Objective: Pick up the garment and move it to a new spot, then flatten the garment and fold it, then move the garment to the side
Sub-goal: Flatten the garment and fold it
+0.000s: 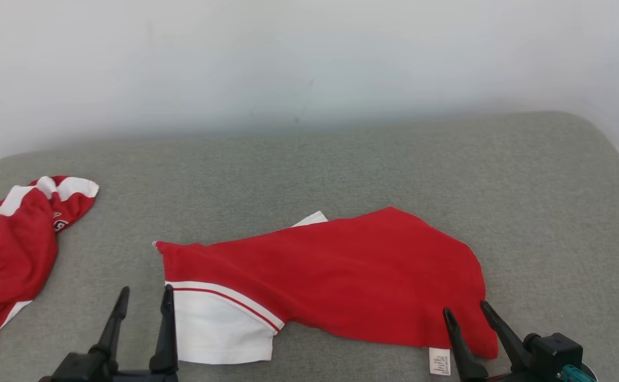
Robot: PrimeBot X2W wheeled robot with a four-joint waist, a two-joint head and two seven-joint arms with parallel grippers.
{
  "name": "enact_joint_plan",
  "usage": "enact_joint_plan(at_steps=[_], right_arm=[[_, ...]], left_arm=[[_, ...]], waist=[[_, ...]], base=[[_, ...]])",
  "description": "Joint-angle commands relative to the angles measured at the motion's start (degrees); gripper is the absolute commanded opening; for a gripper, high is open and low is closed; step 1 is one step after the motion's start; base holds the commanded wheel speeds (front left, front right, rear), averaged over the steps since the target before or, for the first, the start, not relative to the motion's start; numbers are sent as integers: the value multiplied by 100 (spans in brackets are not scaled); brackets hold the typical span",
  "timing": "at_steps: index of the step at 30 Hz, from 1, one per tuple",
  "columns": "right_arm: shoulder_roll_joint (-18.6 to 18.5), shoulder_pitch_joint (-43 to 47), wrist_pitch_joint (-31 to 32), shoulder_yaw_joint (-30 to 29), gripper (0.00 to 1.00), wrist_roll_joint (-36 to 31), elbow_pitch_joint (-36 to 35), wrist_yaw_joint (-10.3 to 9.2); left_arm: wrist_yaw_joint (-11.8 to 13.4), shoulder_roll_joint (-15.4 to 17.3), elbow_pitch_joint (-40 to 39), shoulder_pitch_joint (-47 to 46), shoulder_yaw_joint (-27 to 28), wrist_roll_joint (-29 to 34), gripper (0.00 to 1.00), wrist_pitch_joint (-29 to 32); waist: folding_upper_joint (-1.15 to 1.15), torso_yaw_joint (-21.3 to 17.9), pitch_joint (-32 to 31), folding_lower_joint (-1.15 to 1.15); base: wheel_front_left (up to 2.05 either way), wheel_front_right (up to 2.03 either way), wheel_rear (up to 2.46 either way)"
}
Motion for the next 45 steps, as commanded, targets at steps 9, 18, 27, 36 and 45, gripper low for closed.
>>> enact_joint_plan(at_steps=[9, 18, 27, 36, 45], right_arm=[[100, 216, 179, -184, 100, 61, 48, -13], [182, 417, 432, -535, 100, -10, 123, -13], [296, -33, 1363, -1298, 100, -44, 205, -13], [258, -1082, 2741, -1848, 100, -237, 629, -13], [219, -1747, 3082, -2424, 100, -411, 1367, -13]], left_arm=[[-297, -301, -706, 886, 222, 380, 100, -18], [-398, -418, -753, 1272, 320, 504, 100, -18], [-404, -453, -801, 1255, 245, 535, 100, -18], [-400, -347, -729, 1158, 20, 486, 100, -19], [-400, -256, -705, 1035, -84, 437, 100, -19]], waist=[[0, 271, -238, 0], [0, 332, -323, 0], [0, 369, -237, 0], [0, 573, 11, 0], [0, 808, 285, 0]], base=[[0, 0, 0], [0, 0, 0], [0, 0, 0], [0, 0, 0], [0, 0, 0]])
